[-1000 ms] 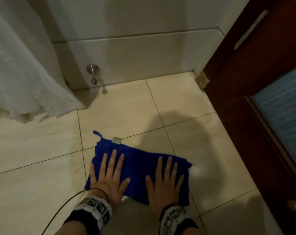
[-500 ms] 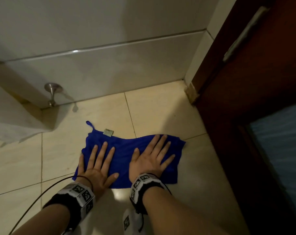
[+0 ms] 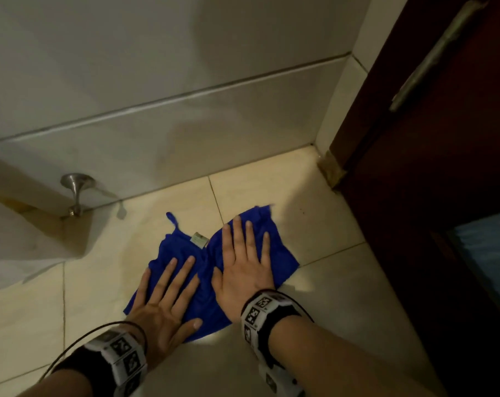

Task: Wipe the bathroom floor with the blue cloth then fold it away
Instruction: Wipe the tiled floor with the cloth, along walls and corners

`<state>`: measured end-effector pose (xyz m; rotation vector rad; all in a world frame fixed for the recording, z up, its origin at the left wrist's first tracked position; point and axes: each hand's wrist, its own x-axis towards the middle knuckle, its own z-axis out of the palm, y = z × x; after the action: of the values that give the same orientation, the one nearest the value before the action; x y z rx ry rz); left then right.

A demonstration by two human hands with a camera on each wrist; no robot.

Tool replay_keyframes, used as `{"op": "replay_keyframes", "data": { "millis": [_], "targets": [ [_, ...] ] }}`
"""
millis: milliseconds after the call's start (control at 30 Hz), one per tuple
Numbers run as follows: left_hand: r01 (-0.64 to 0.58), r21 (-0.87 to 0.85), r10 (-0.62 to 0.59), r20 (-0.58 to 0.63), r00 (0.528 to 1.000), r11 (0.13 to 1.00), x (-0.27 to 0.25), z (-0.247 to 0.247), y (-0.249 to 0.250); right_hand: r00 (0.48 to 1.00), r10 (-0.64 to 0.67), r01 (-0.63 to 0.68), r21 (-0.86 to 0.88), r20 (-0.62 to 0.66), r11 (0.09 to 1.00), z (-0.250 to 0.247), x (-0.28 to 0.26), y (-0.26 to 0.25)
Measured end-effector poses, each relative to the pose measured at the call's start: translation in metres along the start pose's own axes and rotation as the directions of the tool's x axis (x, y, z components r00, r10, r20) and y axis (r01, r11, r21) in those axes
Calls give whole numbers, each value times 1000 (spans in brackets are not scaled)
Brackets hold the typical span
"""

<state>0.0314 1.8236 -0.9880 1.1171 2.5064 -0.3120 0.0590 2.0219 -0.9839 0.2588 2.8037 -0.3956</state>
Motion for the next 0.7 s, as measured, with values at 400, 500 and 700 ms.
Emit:
{"op": "replay_keyframes", "data": {
  "millis": [400, 500, 700],
  "targets": [
    [-202, -16, 201, -71, 977, 979, 13, -18, -17, 998, 0, 13, 233, -56, 972, -23, -15, 2],
    [-118, -275, 81, -141, 987, 954, 0, -36, -7, 977, 119, -62, 297, -178, 953, -39, -34, 4],
    [174, -879, -378, -7, 926, 444, -20, -55, 24, 951, 268, -305, 307, 156, 902, -32, -34, -5]
  ]
}}
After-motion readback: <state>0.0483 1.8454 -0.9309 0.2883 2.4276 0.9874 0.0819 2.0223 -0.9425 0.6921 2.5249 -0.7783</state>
